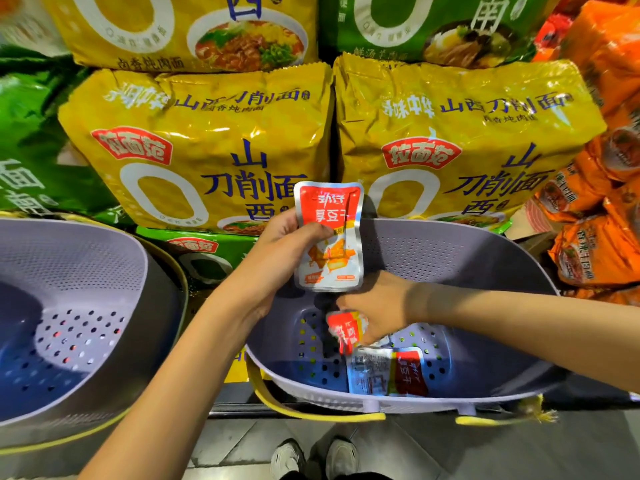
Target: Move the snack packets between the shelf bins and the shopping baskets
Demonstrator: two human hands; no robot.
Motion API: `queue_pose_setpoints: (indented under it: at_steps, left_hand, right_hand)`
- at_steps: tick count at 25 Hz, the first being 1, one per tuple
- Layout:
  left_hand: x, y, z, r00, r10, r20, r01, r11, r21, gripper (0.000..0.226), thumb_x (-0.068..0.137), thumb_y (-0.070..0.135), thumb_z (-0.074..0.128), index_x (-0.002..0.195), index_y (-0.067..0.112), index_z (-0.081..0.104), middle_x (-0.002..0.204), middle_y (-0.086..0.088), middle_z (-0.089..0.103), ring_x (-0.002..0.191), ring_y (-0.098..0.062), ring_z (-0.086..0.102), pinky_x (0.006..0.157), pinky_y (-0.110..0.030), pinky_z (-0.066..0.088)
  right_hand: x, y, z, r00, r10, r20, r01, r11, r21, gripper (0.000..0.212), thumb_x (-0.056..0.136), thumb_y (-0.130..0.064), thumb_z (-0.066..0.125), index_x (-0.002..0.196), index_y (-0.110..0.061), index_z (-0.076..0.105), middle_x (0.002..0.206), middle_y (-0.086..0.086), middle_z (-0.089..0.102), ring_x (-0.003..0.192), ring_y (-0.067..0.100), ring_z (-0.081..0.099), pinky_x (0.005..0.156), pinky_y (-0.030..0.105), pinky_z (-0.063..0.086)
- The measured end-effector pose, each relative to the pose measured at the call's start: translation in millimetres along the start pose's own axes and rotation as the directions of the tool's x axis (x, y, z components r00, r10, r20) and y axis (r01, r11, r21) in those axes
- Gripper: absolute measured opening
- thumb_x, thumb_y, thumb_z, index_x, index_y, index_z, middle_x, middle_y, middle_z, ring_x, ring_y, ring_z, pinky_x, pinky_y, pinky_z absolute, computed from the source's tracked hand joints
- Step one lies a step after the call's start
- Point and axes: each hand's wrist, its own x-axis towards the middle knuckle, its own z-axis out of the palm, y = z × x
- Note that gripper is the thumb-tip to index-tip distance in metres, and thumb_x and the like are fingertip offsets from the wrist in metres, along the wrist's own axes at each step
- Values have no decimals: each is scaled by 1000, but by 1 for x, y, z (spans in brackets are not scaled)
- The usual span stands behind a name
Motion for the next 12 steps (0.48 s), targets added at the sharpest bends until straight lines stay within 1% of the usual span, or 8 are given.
queue_pose_setpoints:
  at_steps: [2,3,4,6,7,8,9,12]
  left_hand:
    - [0,1,0,1000,8,-17,-8,1000,-18,21,89,0,50,83,17,62,66,7,70,61,-7,66,65,-25,54]
    - [0,1,-1,1000,15,-24,-15,1000,-22,21,89,0,50,83,17,62,66,7,70,60,-7,66,66,-26,54]
    - [0,0,-2,999,21,-31,-22,999,-29,20,89,1,51,83,17,61,66,6,70,60,-7,66,68,-28,53]
    - [0,0,-3,999,29,-43,-31,998,-52,19,89,1,51,83,16,61,66,5,70,60,-8,67,70,-31,52]
    - [0,-1,-3,999,29,-44,-32,998,-58,19,88,1,52,82,16,62,66,5,70,60,-9,67,71,-32,52]
    - [0,-1,-3,999,29,-42,-31,998,-56,19,88,2,52,82,16,62,67,4,71,60,-9,67,72,-33,52]
    - [-1,-1,-2,999,29,-39,-31,998,-49,18,88,2,52,83,16,62,67,4,71,60,-9,67,73,-33,51]
    - [-2,1,-1,999,13,-37,-13,1000,-15,18,90,3,52,84,16,63,66,5,71,60,-8,67,71,-31,52]
  right_hand:
    - [-17,9,-9,999,49,15,-51,972,231,53,79,-43,68,114,-6,54,99,10,59,87,23,56,72,34,43]
    - [-30,13,-15,999,50,-11,-39,882,470,48,77,-38,72,106,-4,55,89,9,58,77,18,54,66,33,42]
    - [-43,19,-18,997,62,-39,-17,713,701,42,73,-30,75,100,-4,56,81,7,57,71,13,51,63,30,42]
    - [-71,28,-21,990,127,-59,33,199,979,46,61,-18,71,104,-7,61,82,5,59,74,11,54,67,21,45]
    - [-82,33,-16,989,142,-28,40,-85,996,56,55,-15,68,110,-7,63,86,7,61,80,15,57,72,23,47]
    - [-91,38,-11,991,133,5,37,-307,951,62,51,-15,67,112,-4,66,88,10,63,84,21,59,79,29,48]
    - [-100,40,-9,995,104,1,47,-458,888,63,51,-16,66,111,-2,67,87,13,63,86,27,60,85,37,48]
    - [-110,36,-9,997,45,-55,71,-660,748,57,63,-31,67,111,2,67,78,13,58,77,29,58,96,54,43]
